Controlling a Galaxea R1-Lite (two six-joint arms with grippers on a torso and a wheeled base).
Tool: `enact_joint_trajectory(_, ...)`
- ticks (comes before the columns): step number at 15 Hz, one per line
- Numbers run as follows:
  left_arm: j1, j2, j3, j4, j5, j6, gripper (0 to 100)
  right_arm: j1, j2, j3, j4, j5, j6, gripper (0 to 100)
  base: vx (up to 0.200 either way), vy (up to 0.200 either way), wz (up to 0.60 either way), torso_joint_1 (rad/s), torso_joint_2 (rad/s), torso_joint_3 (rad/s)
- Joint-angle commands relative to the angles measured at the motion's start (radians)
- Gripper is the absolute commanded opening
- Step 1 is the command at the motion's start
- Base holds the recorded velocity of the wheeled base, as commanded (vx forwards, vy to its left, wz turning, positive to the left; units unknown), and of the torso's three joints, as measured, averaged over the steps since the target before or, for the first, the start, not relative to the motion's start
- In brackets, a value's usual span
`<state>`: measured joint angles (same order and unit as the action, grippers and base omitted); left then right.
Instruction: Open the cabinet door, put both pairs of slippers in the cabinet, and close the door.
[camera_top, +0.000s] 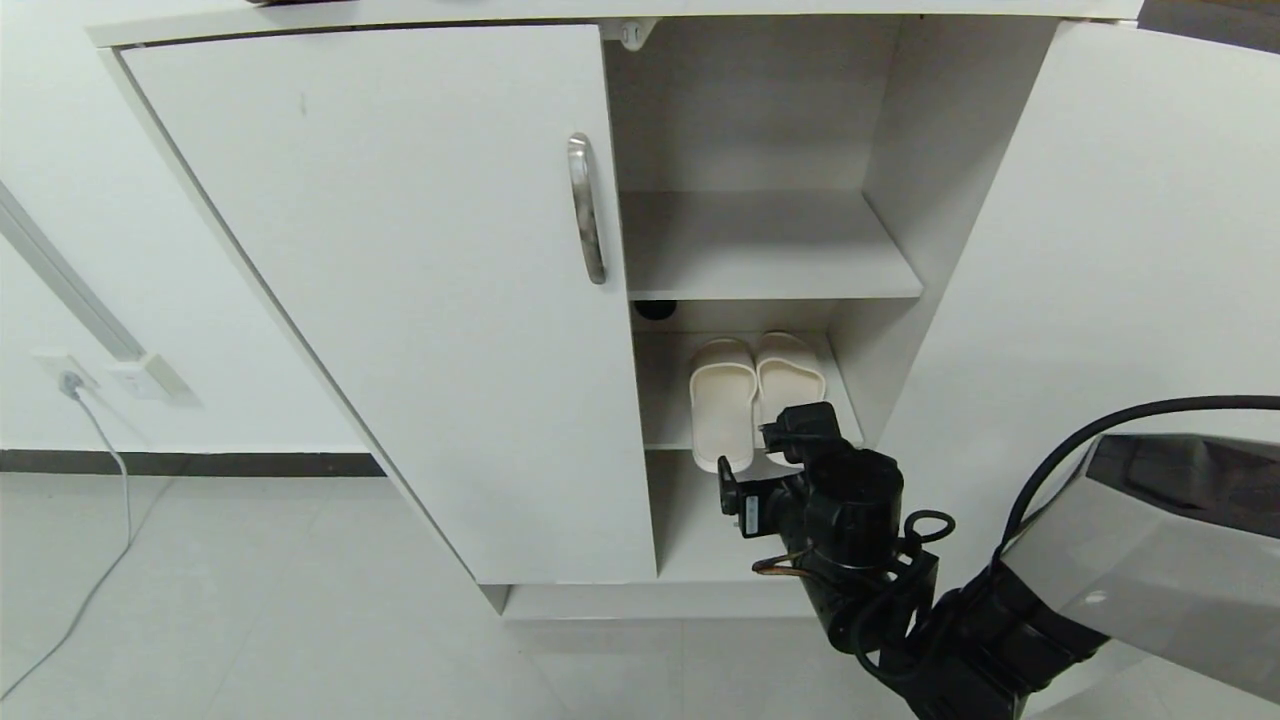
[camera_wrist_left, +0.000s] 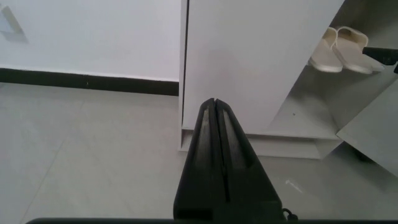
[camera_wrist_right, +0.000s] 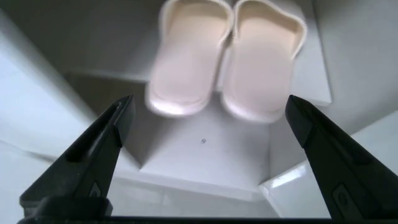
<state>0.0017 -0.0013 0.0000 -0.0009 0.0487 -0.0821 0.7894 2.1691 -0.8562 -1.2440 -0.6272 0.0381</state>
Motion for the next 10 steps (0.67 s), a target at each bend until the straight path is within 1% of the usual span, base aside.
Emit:
enact_joint_trajectory(1, 0.000, 0.001, 0.000, -0.001, 0.000, -0.001, 0, 0.002, 0.001, 0.002, -0.002, 0.001, 0.000, 100, 0.000, 0.000, 0.00, 0.000, 0.00, 0.000)
enact_joint_trajectory(7, 0.000, 0.001, 0.000, 0.001, -0.001, -0.001, 0, 0.002, 0.001, 0.003, -0.002, 0.006, 0.000, 100, 0.000, 0.000, 0.00, 0.000, 0.00, 0.000)
enact_joint_trajectory(10, 0.000, 0.001, -0.002, 0.001, -0.001, -0.001, 0, 0.001, 0.003, 0.003, -0.002, 0.004, 0.000, 100, 0.000, 0.000, 0.00, 0.002, 0.00, 0.167)
